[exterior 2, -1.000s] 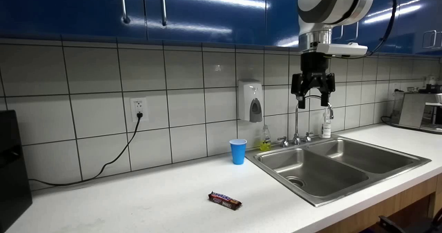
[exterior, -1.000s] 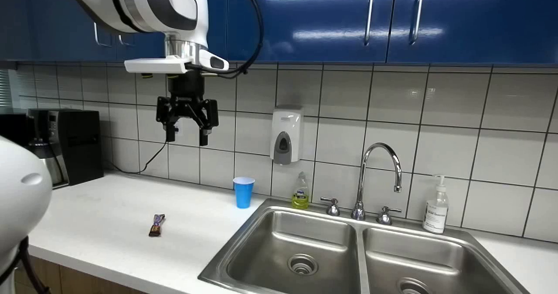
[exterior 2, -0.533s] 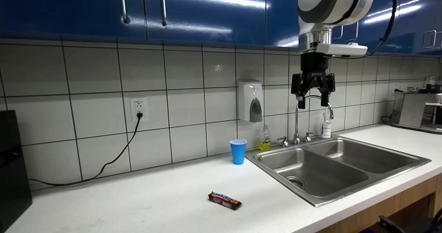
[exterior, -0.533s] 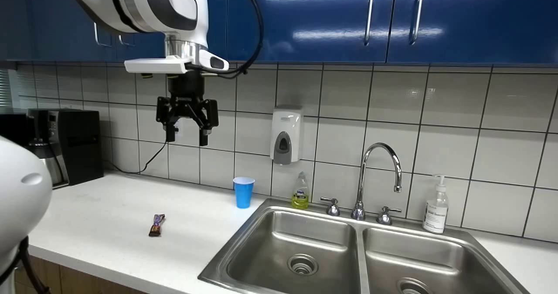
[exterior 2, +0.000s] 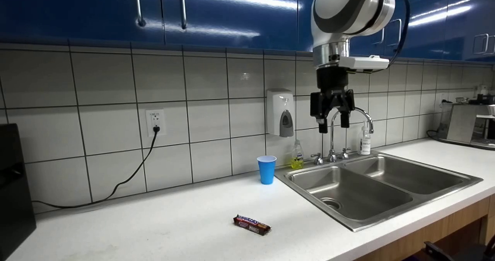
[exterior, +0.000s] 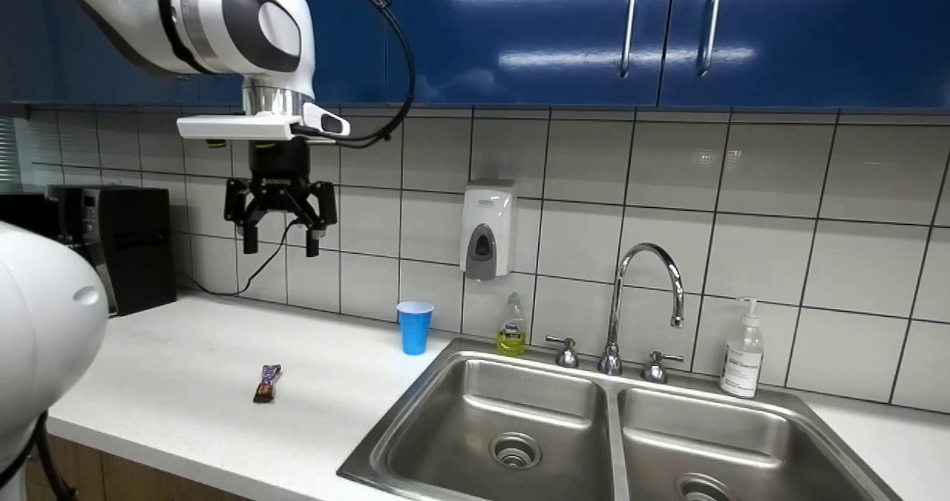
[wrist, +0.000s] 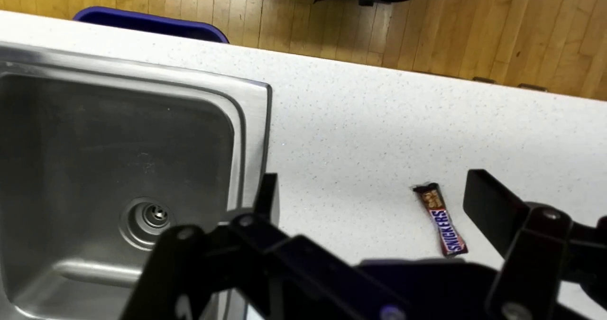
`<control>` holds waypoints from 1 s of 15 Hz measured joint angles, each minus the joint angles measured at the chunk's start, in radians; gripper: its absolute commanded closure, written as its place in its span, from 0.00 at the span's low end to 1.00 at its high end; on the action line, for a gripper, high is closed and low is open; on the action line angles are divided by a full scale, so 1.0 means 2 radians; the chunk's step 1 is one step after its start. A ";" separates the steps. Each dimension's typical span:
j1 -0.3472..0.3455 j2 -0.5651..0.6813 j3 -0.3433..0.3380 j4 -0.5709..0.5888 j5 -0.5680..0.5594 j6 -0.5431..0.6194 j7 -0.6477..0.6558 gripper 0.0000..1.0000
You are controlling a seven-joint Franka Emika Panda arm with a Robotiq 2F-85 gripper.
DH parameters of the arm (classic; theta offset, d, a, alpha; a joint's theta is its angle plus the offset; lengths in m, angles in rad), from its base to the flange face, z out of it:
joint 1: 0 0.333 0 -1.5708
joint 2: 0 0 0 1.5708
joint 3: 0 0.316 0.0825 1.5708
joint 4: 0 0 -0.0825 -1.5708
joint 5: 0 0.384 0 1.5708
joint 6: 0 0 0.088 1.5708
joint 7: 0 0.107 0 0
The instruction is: Put the chocolate bar inside the left sink
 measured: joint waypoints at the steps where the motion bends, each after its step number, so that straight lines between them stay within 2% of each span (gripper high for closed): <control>1: 0.012 0.007 0.006 0.000 0.000 0.002 -0.003 0.00; 7: 0.066 0.060 0.035 0.001 0.012 0.035 -0.024 0.00; 15: 0.075 0.163 0.042 0.002 0.014 0.140 -0.063 0.00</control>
